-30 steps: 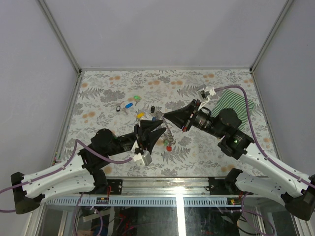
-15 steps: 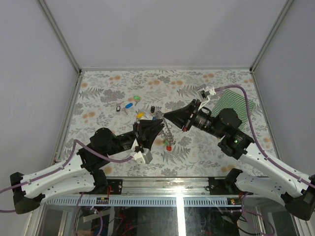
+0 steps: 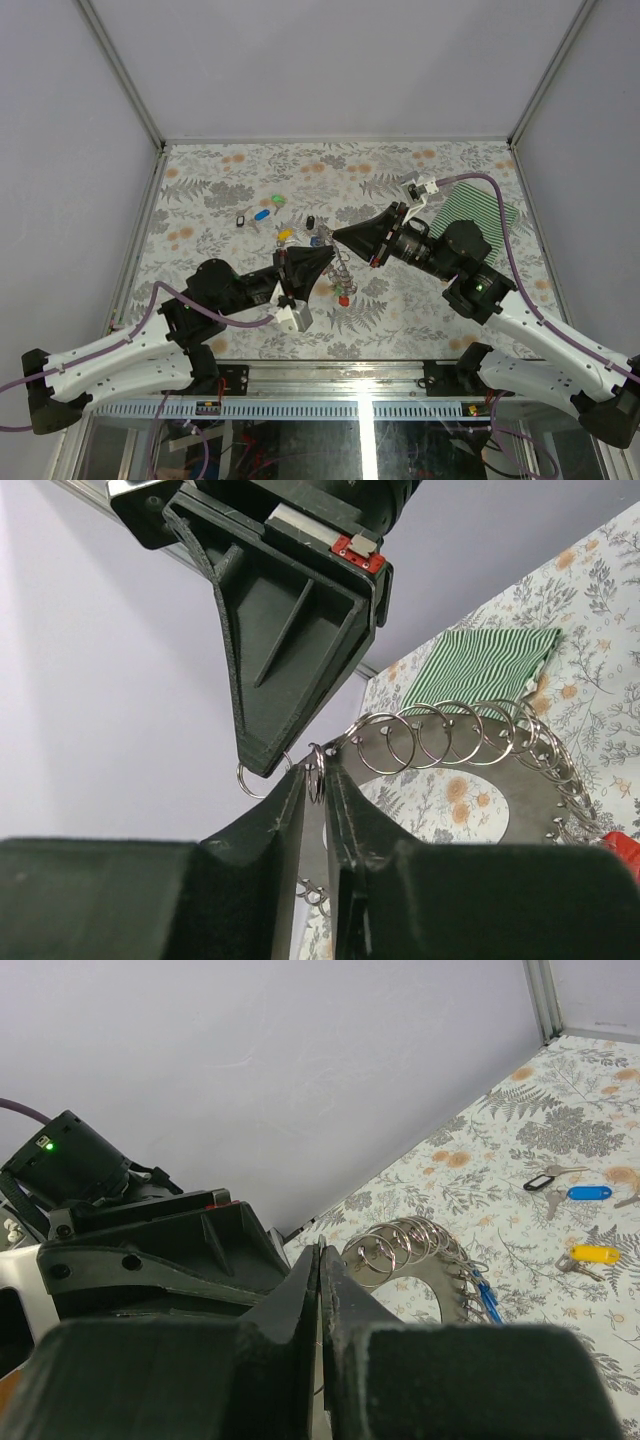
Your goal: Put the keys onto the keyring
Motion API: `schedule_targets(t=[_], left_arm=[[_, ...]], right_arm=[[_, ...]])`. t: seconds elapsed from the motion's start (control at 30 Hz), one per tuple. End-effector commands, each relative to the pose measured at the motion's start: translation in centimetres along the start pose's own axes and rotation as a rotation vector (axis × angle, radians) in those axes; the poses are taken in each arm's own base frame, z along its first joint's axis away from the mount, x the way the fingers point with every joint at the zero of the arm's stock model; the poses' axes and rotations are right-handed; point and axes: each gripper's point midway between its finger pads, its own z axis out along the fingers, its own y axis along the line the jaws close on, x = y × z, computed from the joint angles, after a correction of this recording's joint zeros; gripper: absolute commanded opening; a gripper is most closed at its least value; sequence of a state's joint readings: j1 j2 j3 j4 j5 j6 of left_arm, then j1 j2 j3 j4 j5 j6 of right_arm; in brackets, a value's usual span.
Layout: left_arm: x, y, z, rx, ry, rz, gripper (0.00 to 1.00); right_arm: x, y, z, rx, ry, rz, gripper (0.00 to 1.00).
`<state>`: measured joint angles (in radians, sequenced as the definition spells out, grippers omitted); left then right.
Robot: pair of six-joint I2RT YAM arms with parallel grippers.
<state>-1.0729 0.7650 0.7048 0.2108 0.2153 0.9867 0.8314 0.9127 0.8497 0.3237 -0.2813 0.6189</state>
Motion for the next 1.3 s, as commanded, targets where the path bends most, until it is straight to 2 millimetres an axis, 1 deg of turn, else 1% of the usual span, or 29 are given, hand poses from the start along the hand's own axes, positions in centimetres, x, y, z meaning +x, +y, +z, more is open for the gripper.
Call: schedule_targets(t=[0.0, 0.1, 0.17, 0.3, 0.4, 0.5, 0.63, 0.77, 1.0, 1.03, 1.1, 1.27], left_arm=[[-0.7, 1.2, 0.0, -0.032, -0.003, -0.024, 0.12], [-0.7, 1.6, -0.1, -0.05, 0.005, -0.055, 0.05], [-0.8, 2.1, 0.0, -0.077, 0.01, -0.114, 0.0], [-0.9, 3.3, 0.0, -0.149, 0.02, -0.28, 0.0], [-1.2, 3.4, 0.0, -0.167, 0.014, -0.383, 0.0], [-1.4, 3.1, -0.1, -0.172, -0.001, -0.463, 0.0], [-2.1, 2.8, -0.4, -0.191, -0.06, -0.57, 0.0], [-2.7, 2.0, -1.1, -0.194, -0.118, -0.649, 0.0], [-3.6, 0.5, -2.5, -0.191, -0.226, -0.757, 0.0], [-3.8, 0.4, -2.8, -0.193, -0.243, -0.768, 0.0], [-4.2, 0.1, -3.2, -0.187, -0.282, -0.785, 0.0], [-5.7, -0.5, -4.3, -0.164, -0.396, -0.792, 0.0]], right_arm=[[-4.1, 3.3, -0.1, -0.098, -0.112, -0.032, 0.0], [-4.0, 3.3, -0.1, -0.097, -0.109, -0.036, 0.0], [-3.9, 3.3, -0.1, -0.099, -0.107, -0.044, 0.0], [-3.8, 3.1, -0.2, -0.095, -0.102, -0.067, 0.0], [-3.8, 3.0, -0.4, -0.09, -0.104, -0.081, 0.0], [-3.8, 3.2, -0.5, -0.094, -0.104, -0.096, 0.0], [-3.9, 3.4, -1.0, -0.102, -0.099, -0.133, 0.08], [-3.8, 3.4, -1.6, -0.095, -0.084, -0.182, 0.18], [-3.8, 3.4, -3.2, -0.074, -0.048, -0.327, 0.33], [-3.7, 3.4, -3.4, -0.076, -0.038, -0.35, 0.34], [-3.2, 3.8, -3.9, -0.11, -0.016, -0.406, 0.34], [-0.5, 6.4, -5.4, -0.333, 0.061, -0.527, 0.33]])
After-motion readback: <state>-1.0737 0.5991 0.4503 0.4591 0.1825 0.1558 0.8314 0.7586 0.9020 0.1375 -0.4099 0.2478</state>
